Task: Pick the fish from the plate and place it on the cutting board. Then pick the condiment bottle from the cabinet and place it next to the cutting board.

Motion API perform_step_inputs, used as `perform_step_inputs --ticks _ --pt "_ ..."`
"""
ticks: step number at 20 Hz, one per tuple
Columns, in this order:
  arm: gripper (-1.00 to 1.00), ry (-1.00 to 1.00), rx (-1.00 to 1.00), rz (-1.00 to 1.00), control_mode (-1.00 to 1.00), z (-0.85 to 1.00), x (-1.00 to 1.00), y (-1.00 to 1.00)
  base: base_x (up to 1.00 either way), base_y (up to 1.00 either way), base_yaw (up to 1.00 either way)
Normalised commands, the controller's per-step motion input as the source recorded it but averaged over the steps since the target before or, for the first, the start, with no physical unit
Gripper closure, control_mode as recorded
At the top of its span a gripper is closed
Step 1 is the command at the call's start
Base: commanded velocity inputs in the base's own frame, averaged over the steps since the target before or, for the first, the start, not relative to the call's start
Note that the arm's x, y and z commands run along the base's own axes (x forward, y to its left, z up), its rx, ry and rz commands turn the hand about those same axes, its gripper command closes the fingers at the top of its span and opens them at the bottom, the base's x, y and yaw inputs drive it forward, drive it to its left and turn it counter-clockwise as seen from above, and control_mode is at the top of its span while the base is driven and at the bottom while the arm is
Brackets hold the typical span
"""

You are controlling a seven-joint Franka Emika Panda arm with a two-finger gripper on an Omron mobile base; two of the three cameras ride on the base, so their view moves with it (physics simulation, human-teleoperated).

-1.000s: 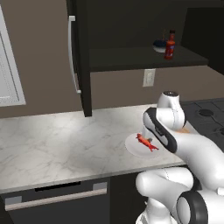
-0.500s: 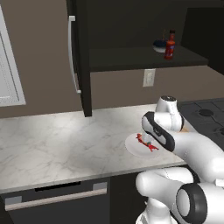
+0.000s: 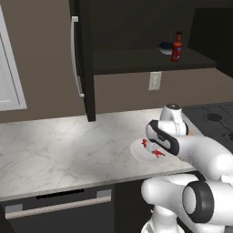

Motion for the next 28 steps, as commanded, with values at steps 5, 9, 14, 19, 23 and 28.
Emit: perform_step_inputs --ticks 5,9,14,19,23,28 --pt "-1.00 0.00 0.00 0.05 -1.00 -0.18 0.19 0.00 0.00 0.00 0.00" --pt "-1.00 0.00 0.00 0.05 -1.00 -0.15 0.16 0.00 0.00 0.00 0.00" --pt "-1.00 0.00 0.00 0.04 -1.00 -0.11 0.12 0.00 0.00 0.00 0.00" --pt "-1.00 0.00 0.00 0.01 -1.00 -0.11 0.06 -0.02 0.00 0.00 0.00" --pt "-1.00 0.00 0.00 0.00 -1.00 -0.11 0.05 -0.03 0.00 0.00 0.00" --pt "-1.00 0.00 0.00 0.00 -1.00 -0.11 0.04 -0.01 0.00 0.00 0.00"
